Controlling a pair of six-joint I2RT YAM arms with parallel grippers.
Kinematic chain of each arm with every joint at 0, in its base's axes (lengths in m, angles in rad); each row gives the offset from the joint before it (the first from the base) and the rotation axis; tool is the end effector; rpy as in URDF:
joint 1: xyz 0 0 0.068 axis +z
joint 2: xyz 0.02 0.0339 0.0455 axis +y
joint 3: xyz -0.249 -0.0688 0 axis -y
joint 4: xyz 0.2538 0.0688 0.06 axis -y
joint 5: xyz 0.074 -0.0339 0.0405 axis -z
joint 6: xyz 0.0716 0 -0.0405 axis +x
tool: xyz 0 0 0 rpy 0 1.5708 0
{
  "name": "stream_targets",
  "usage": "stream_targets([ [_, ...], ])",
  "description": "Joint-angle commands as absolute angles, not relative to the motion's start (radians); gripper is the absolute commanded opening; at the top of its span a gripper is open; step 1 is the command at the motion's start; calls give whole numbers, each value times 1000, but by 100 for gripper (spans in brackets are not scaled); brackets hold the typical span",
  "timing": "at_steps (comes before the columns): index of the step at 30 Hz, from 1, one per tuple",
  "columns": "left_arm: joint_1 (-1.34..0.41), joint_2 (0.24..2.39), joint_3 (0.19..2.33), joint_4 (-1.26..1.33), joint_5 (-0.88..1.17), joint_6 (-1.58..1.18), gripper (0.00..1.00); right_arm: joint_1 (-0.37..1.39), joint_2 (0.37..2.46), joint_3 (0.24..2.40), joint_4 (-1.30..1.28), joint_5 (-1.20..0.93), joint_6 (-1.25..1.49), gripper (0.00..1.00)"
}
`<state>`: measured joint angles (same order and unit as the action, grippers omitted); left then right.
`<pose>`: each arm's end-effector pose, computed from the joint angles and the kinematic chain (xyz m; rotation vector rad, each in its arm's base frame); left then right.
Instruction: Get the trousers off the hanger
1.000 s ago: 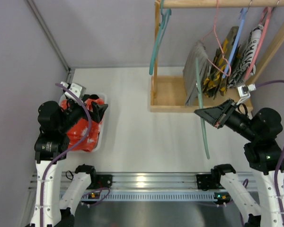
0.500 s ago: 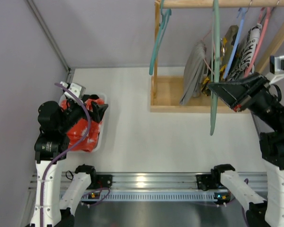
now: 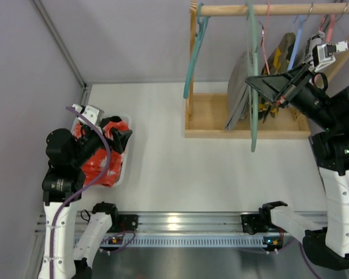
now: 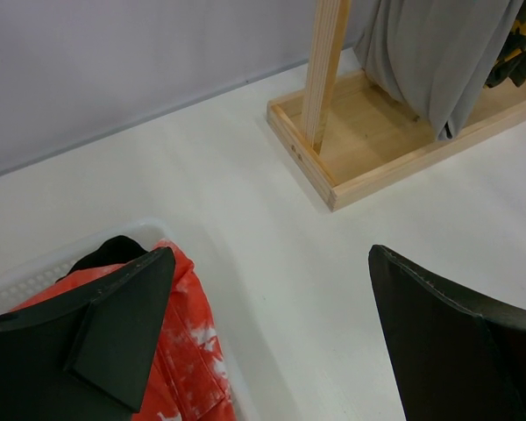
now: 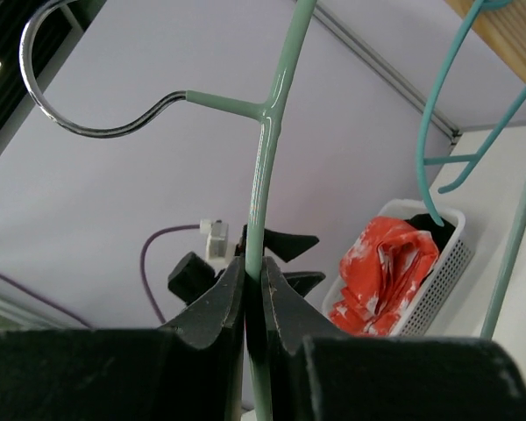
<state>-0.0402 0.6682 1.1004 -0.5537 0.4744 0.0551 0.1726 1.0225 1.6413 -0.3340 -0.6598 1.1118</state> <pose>0.1651 -0.0394 0.4119 0.4330 1.6375 -0.3895 0.1771 0.0754 0.5588 0.0620 1.5137 1.4794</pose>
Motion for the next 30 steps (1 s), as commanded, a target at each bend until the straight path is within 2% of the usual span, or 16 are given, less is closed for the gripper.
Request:
stream_targets([
  [1,-40,692,1101,-543,476,57,98,190,934,1677,-440,-655,1127,0],
  [7,-40,721,1108,-534,477,34,98,190,861,1551,-341,-722,1115,0],
  [8,-40,726,1109,-523,476,26,98,190,859,1519,-233,-751,1114,0],
  [11,-40,736,1120,-517,482,17,98,190,861,1421,-143,-822,1132,0],
  [16,-40,709,1114,-520,460,40,98,192,841,1364,-267,-769,1092,0],
  [24,-40,683,1091,-517,456,23,98,190,1033,1578,-281,-690,1158,0],
  [30,-40,661,1072,-520,445,40,98,187,1166,1750,-402,-592,1153,0],
])
